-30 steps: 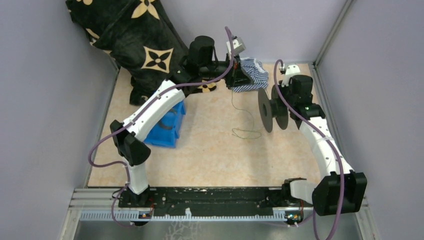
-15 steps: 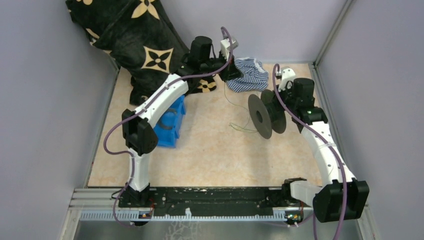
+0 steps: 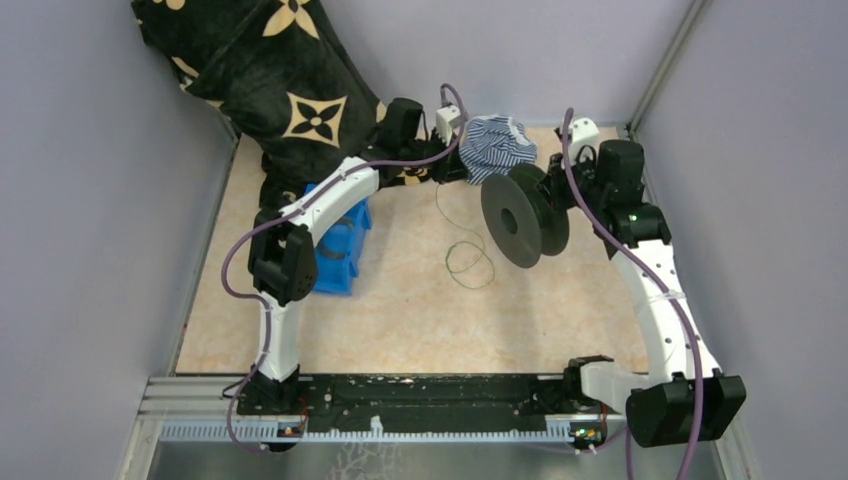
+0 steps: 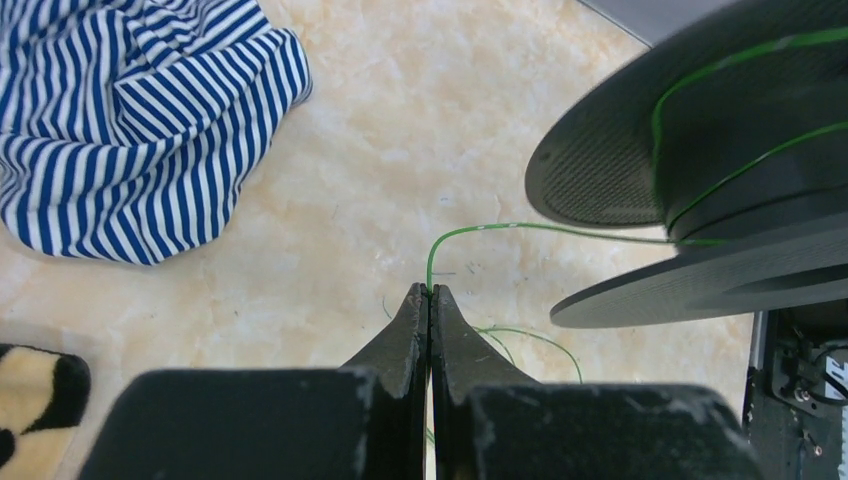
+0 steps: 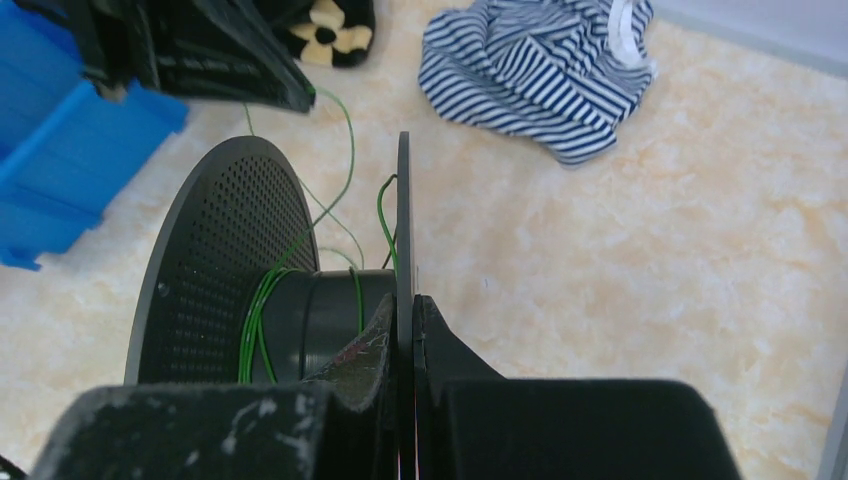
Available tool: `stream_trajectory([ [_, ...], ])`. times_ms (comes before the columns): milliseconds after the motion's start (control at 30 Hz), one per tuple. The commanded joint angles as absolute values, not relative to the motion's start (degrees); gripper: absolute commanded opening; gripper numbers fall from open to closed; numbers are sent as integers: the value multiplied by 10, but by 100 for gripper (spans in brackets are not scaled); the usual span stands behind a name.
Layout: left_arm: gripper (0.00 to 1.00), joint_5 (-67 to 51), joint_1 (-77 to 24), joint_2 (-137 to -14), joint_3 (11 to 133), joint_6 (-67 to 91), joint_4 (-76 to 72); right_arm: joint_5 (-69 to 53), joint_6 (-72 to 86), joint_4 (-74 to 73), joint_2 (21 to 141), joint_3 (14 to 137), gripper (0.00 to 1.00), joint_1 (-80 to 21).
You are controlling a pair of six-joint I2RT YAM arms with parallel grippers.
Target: Wrap the cables
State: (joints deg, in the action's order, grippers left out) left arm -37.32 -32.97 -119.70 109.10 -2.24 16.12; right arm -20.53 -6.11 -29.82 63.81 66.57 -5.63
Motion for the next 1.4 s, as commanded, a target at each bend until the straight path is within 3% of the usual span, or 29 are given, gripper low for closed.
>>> stream_trajectory([
  [0, 0, -394, -322, -1185, 1061, -37, 119, -220, -26, -265, 636, 741, 0, -59],
  [233, 1, -438, -316, -1179, 1010, -28, 92, -202, 6, -267, 650, 782, 0, -56],
  [433, 9, -470, -316, -1176, 991, -22, 74, -193, 15, -268, 653, 798, 0, -54],
  [533, 18, -488, -316, -1177, 981, -21, 63, -189, 14, -274, 653, 807, 0, -53],
  [700, 42, -504, -315, -1168, 968, -33, 60, -178, 8, -286, 654, 821, 0, -51],
  [1033, 82, -483, -303, -1126, 922, -64, 57, -169, 0, -302, 655, 820, 0, -50],
  [1200, 94, -456, -294, -1102, 884, -75, 47, -165, 0, -296, 652, 809, 0, -49],
  [1367, 97, -406, -292, -1075, 816, -73, 7, -164, 1, -299, 654, 819, 0, -48],
])
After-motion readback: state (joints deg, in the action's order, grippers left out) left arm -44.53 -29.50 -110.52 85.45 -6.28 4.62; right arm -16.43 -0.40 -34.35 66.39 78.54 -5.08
